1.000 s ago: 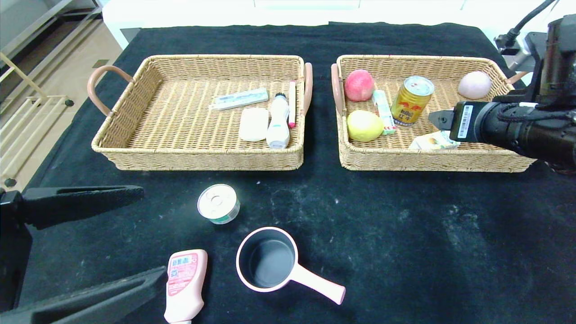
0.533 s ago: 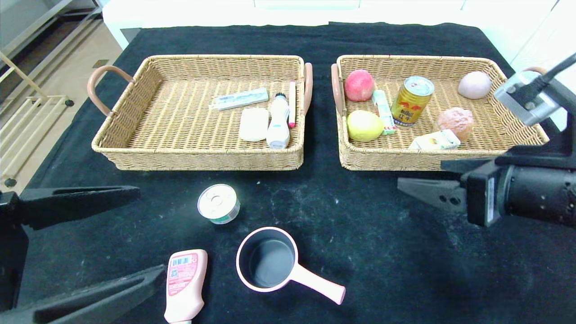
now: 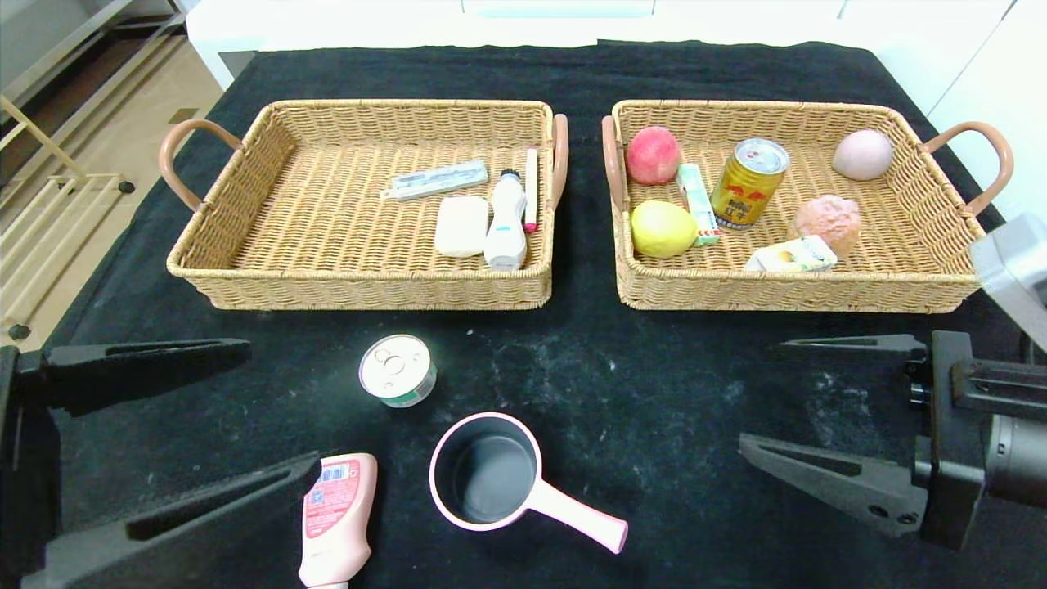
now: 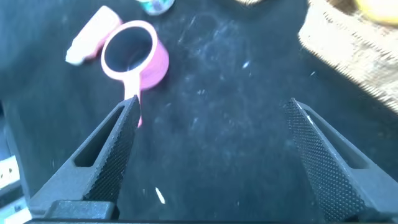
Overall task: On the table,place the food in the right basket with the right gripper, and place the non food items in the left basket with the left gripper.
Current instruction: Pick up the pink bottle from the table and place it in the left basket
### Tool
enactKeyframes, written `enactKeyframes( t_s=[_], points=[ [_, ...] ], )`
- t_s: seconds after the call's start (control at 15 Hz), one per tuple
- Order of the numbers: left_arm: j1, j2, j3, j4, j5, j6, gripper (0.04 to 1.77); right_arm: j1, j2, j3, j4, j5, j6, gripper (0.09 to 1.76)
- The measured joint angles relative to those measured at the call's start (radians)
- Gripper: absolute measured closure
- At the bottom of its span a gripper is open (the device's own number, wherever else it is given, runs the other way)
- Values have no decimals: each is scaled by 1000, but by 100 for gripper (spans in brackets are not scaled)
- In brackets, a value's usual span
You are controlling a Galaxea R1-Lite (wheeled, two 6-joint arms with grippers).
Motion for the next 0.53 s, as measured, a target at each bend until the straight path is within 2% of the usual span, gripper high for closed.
enactKeyframes(
  t_s=[0.2, 0.4, 0.53],
  points=[
    [29, 15, -21, 42, 21, -5, 9, -6, -26, 59, -18, 38, -22, 15],
    [67, 34, -101, 218, 23, -9, 9, -17, -40, 103, -111, 110, -6, 15],
    [86, 47, -147, 281, 23, -9, 9, -20, -35, 124, -127, 115, -3, 15]
  ],
)
